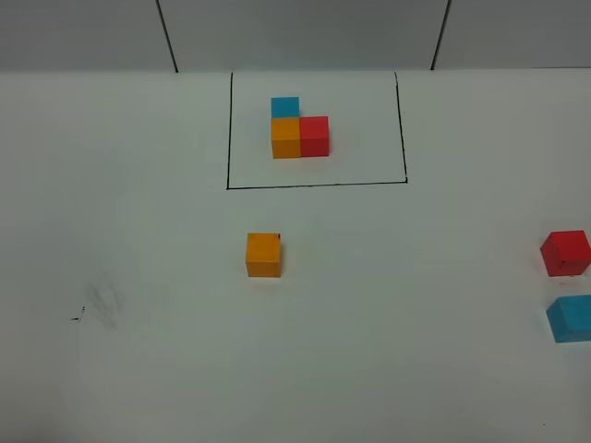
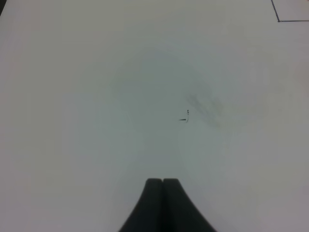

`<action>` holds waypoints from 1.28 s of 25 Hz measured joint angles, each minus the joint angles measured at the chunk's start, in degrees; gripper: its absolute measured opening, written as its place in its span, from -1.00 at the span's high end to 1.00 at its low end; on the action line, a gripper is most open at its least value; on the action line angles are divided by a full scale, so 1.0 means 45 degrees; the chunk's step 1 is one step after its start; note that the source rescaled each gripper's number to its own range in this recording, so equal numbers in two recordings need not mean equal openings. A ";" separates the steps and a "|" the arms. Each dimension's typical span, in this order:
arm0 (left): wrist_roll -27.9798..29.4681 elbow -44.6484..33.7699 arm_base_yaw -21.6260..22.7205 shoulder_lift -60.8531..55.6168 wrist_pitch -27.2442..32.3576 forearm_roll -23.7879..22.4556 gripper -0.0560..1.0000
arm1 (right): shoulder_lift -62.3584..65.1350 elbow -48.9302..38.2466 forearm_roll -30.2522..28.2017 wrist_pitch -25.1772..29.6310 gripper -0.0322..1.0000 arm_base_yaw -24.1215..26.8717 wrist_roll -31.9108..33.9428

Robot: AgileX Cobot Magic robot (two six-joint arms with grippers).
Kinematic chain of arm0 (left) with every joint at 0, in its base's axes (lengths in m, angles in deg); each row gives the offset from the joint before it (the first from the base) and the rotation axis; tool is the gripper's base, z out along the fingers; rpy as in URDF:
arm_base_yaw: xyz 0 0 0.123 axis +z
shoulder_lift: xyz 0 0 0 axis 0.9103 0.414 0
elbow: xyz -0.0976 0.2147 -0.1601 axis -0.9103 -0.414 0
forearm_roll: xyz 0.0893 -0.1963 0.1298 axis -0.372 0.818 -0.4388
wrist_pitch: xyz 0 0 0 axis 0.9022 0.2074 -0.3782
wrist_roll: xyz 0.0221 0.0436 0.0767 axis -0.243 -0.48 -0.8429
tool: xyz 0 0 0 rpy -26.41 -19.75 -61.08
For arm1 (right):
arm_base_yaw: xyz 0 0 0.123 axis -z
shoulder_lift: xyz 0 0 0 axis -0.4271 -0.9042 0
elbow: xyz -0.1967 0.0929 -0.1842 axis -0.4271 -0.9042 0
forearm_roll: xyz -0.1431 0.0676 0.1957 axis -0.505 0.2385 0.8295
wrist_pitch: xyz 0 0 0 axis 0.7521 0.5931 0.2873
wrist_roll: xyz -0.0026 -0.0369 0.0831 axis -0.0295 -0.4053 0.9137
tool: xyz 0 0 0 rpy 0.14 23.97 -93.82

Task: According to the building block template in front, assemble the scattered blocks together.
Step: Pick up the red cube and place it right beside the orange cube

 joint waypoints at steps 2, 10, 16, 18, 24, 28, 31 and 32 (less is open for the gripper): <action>0.0000 0.0000 0.0000 0.0000 0.0000 0.0000 0.89 | 0.0000 0.0000 0.0000 0.0000 -0.62 0.0000 0.0000; 0.0000 0.0000 0.0000 0.0000 0.0000 0.0000 0.89 | 0.0000 0.0000 0.0000 0.0000 -0.62 0.0000 0.0000; 0.0000 0.0000 0.0000 0.0000 0.0000 0.0000 0.89 | 0.0000 0.0000 0.0000 0.0000 -0.62 0.0000 0.0000; 0.0000 0.0000 0.0000 0.0000 0.0000 0.0000 0.89 | 0.0000 0.0000 0.0000 0.0000 -0.62 0.0000 0.0000; 0.0000 0.0000 0.0000 0.0000 0.0000 0.0000 0.89 | 0.0000 0.0000 0.0000 0.0000 -0.62 0.0000 0.0000; 0.0000 0.0000 0.0000 0.0000 0.0000 0.0000 0.89 | 0.0000 0.0000 0.0000 0.0000 -0.62 0.0000 0.0117; 0.0000 0.0000 0.0000 0.0000 -0.0012 0.0000 0.89 | 0.0000 0.0000 0.0000 0.0000 -0.62 0.0000 0.0117; 0.0000 0.0000 0.0000 0.0000 -0.0012 0.0000 0.89 | 0.0000 0.0000 0.0000 0.0000 -0.62 0.0000 0.0117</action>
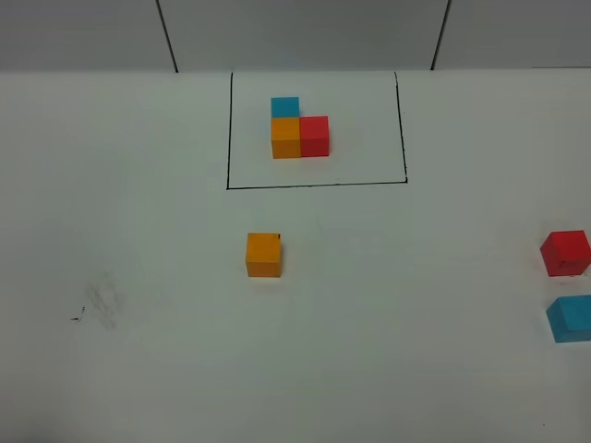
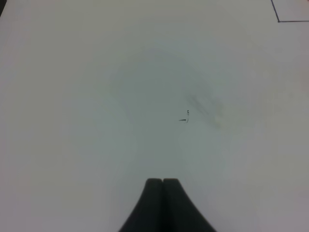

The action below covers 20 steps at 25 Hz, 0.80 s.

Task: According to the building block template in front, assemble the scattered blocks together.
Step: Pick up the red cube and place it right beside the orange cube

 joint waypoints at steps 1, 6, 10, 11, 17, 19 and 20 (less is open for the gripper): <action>0.0000 0.0000 0.0000 0.0000 0.0000 0.0000 0.89 | 0.0000 0.0000 0.0000 0.0000 -0.62 0.0000 0.0000; 0.0000 0.0000 0.0000 0.0000 0.0000 0.0000 0.89 | 0.0000 0.0000 0.0000 0.0000 -0.62 0.0000 0.0000; 0.0000 0.0000 0.0000 0.0000 0.0000 0.0000 0.89 | 0.0000 0.0000 0.0000 0.0000 -0.62 0.0000 0.0000; 0.0000 0.0000 0.0000 0.0000 0.0000 0.0000 0.89 | 0.0000 0.0000 0.0000 0.0000 -0.62 0.0000 0.0000; 0.0000 0.0000 0.0000 0.0000 0.0000 0.0000 0.89 | 0.0000 0.0000 0.0000 0.0000 -0.62 0.0000 0.0000; 0.0000 0.0000 0.0000 0.0000 0.0000 0.0000 0.89 | 0.0000 0.0000 0.0000 0.0000 -0.62 0.0000 0.0000; 0.0000 0.0000 0.0000 0.0000 0.0000 0.0000 0.89 | 0.0000 0.0000 0.0000 0.0000 -0.62 0.0000 0.0000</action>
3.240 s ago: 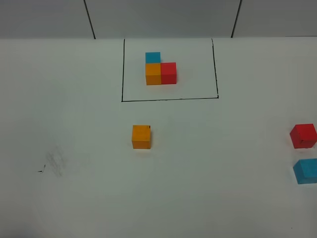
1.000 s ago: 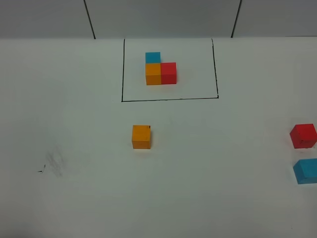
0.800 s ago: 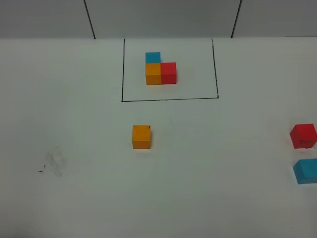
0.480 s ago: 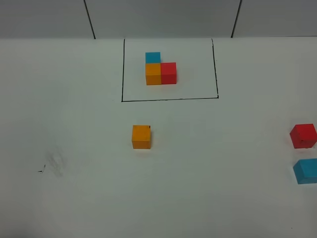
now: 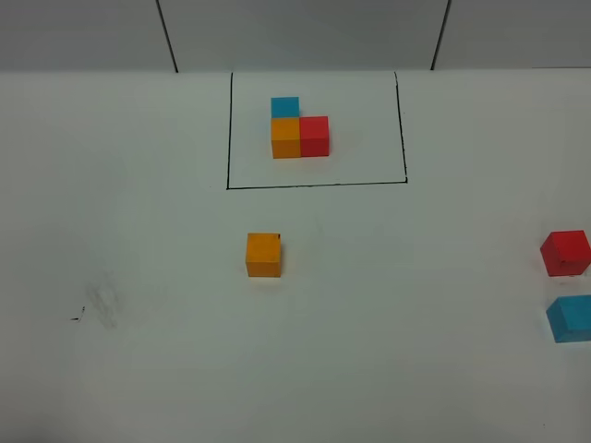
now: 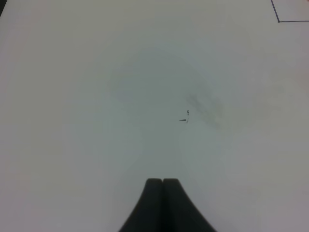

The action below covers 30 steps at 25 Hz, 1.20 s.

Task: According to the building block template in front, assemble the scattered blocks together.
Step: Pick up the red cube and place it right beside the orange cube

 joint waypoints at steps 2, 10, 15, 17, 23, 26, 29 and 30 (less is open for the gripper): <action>0.0000 0.0000 0.0000 0.0000 0.0000 0.0000 0.89 | 0.0000 0.0000 0.0000 0.0000 -0.62 0.0000 0.0000; 0.0000 0.0000 0.0000 0.0000 0.0000 0.0000 0.89 | -0.0076 0.0015 0.0036 -0.0017 -0.62 0.0000 0.0000; 0.0000 0.0000 0.0000 0.0000 0.0000 0.0000 0.89 | -0.0860 0.0509 0.0036 -0.0144 -0.62 0.0000 0.0000; 0.0000 0.0000 0.0000 0.0000 0.0000 0.0000 0.89 | -0.1352 0.0762 0.0023 -0.0233 -0.62 0.0000 0.0000; 0.0000 0.0000 0.0000 0.0000 0.0000 0.0000 0.89 | -0.3087 0.1049 0.0023 -0.1470 -0.62 0.0000 -0.0078; 0.0000 0.0000 0.0000 0.0000 0.0000 0.0000 0.89 | -0.4074 0.1049 0.0109 -0.2167 -0.62 0.0000 -0.0157; 0.0000 0.0000 0.0000 0.0000 0.0000 0.0000 0.89 | -0.5055 0.1065 0.0342 -0.2855 -0.62 0.0000 -0.0294; 0.0000 0.0000 0.0000 0.0000 0.0000 0.0000 0.89 | -0.5345 0.1064 0.0388 -0.3063 -0.62 0.0000 -0.0326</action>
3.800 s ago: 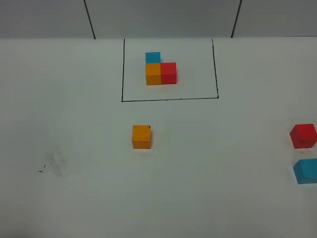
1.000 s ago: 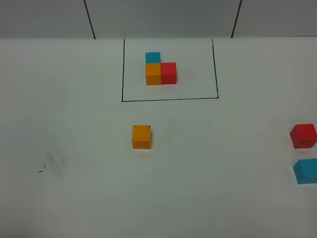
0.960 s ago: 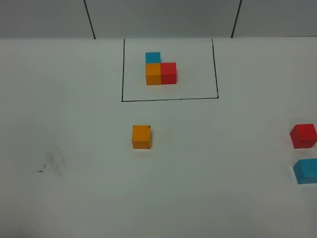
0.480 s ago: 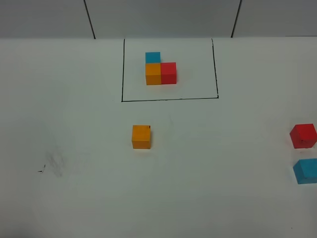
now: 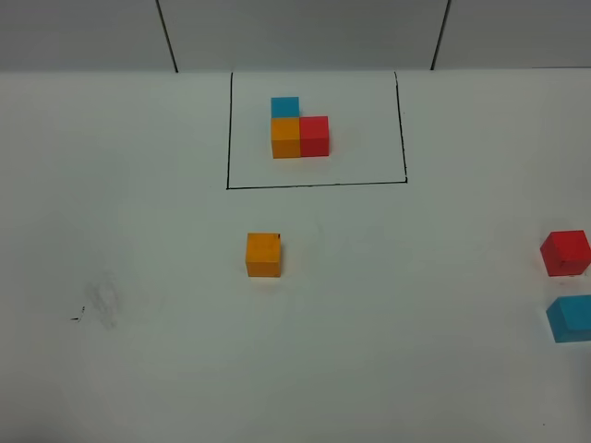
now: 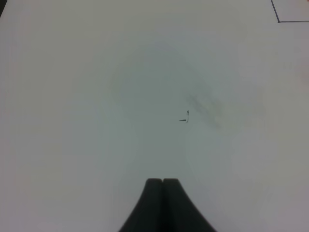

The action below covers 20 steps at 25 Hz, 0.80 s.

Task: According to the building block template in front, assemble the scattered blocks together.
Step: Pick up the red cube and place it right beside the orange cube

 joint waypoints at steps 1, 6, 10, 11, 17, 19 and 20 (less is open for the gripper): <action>0.0000 0.0000 0.0000 0.0000 -0.0008 0.0000 0.89 | -0.0327 0.0000 0.0013 -0.0168 -0.62 0.0000 -0.0036; 0.0000 0.0000 0.0000 0.0000 -0.0008 0.0000 0.89 | -0.1886 0.0000 0.0539 -0.0826 -0.62 0.0000 -0.0628; 0.0000 0.0000 0.0000 0.0000 -0.0008 0.0000 0.89 | -0.3178 0.0000 0.1388 -0.1423 -0.62 0.0000 -0.1237; 0.0000 0.0000 0.0000 0.0000 -0.0008 0.0000 0.89 | -0.3456 0.0000 0.1592 -0.1695 -0.62 0.0000 -0.1358; 0.0000 0.0000 0.0000 0.0000 -0.0008 0.0000 0.89 | -0.5239 0.0024 0.2294 -0.3343 -0.62 0.0000 -0.1830; 0.0000 0.0000 0.0000 0.0000 -0.0008 0.0000 0.89 | -0.5865 0.0131 0.2371 -0.3523 -0.62 0.0000 -0.1856; 0.0000 0.0000 0.0000 0.0000 -0.0008 0.0000 0.89 | -0.6166 0.0225 0.2371 -0.3552 -0.62 0.0000 -0.1862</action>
